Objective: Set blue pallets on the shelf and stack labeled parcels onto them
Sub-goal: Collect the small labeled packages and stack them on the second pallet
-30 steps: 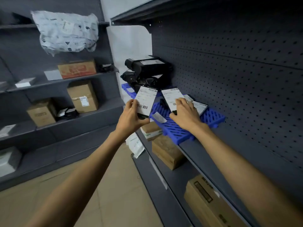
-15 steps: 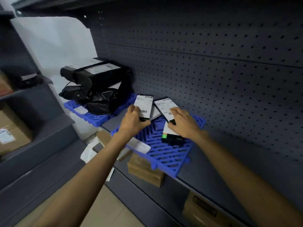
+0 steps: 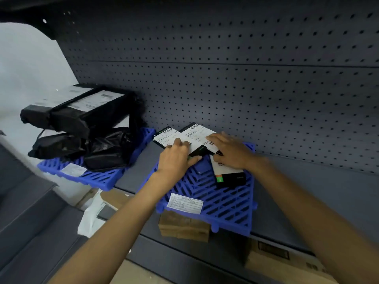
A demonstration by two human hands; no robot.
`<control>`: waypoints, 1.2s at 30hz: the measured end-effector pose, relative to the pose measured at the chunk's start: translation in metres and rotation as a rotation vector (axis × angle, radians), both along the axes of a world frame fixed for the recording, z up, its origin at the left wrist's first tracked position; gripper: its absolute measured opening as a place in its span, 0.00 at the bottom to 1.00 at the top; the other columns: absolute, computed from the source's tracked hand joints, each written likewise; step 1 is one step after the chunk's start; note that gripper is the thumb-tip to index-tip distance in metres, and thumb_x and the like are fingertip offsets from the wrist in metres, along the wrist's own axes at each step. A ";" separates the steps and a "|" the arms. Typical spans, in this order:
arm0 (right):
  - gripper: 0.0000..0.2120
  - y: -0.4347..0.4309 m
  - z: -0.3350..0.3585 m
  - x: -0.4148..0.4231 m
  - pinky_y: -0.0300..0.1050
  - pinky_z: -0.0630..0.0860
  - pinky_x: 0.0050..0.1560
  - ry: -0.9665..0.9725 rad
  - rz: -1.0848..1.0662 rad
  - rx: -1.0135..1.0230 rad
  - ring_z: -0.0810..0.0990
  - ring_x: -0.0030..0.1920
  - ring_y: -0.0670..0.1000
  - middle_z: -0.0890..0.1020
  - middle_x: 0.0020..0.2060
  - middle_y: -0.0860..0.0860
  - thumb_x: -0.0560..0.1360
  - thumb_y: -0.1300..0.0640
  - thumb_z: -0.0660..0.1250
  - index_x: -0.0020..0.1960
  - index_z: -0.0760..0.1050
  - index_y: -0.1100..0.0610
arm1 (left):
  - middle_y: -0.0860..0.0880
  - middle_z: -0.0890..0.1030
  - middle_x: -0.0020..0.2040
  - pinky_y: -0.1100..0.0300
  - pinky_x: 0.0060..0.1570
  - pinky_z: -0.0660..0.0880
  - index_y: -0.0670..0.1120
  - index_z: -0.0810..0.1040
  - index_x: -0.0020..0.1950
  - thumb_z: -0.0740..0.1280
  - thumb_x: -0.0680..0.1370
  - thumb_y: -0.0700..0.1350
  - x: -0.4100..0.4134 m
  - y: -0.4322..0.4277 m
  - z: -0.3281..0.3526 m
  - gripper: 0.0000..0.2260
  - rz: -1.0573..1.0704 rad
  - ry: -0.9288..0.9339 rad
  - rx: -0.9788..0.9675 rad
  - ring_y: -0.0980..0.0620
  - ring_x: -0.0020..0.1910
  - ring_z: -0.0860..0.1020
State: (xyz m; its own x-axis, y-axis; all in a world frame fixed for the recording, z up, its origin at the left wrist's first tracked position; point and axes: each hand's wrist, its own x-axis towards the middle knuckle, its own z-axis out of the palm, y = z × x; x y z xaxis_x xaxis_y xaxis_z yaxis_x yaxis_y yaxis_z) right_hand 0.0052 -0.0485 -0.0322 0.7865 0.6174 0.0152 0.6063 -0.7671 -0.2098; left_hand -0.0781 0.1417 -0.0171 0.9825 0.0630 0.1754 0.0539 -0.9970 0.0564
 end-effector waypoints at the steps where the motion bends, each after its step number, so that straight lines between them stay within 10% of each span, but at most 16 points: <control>1: 0.33 0.002 -0.001 -0.002 0.56 0.51 0.77 -0.013 -0.014 -0.006 0.48 0.79 0.57 0.54 0.78 0.46 0.80 0.48 0.61 0.80 0.51 0.51 | 0.44 0.73 0.64 0.49 0.51 0.75 0.45 0.71 0.69 0.60 0.77 0.66 0.000 0.001 0.000 0.31 -0.008 -0.001 0.000 0.38 0.58 0.77; 19: 0.27 -0.077 0.000 -0.122 0.51 0.60 0.74 -0.178 -0.303 -0.013 0.60 0.75 0.55 0.62 0.76 0.54 0.82 0.49 0.59 0.78 0.58 0.55 | 0.45 0.73 0.63 0.47 0.49 0.75 0.46 0.72 0.68 0.63 0.80 0.56 -0.033 -0.034 0.017 0.20 -0.310 -0.037 0.007 0.40 0.58 0.76; 36: 0.23 -0.315 0.010 -0.353 0.52 0.66 0.67 -0.185 -0.577 -0.161 0.67 0.70 0.57 0.70 0.70 0.54 0.81 0.49 0.58 0.74 0.63 0.54 | 0.48 0.76 0.62 0.49 0.48 0.75 0.50 0.74 0.67 0.64 0.79 0.57 -0.198 -0.276 0.004 0.20 -0.601 -0.101 0.052 0.43 0.60 0.76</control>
State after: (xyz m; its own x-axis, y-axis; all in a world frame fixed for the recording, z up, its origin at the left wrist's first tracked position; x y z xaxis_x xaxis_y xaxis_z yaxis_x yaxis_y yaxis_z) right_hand -0.3475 -0.3636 -0.0223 0.9870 0.1001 0.1255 0.1003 -0.9949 0.0047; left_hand -0.2761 -0.1342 -0.0131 0.8215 -0.5086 0.2580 -0.5224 -0.8525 -0.0173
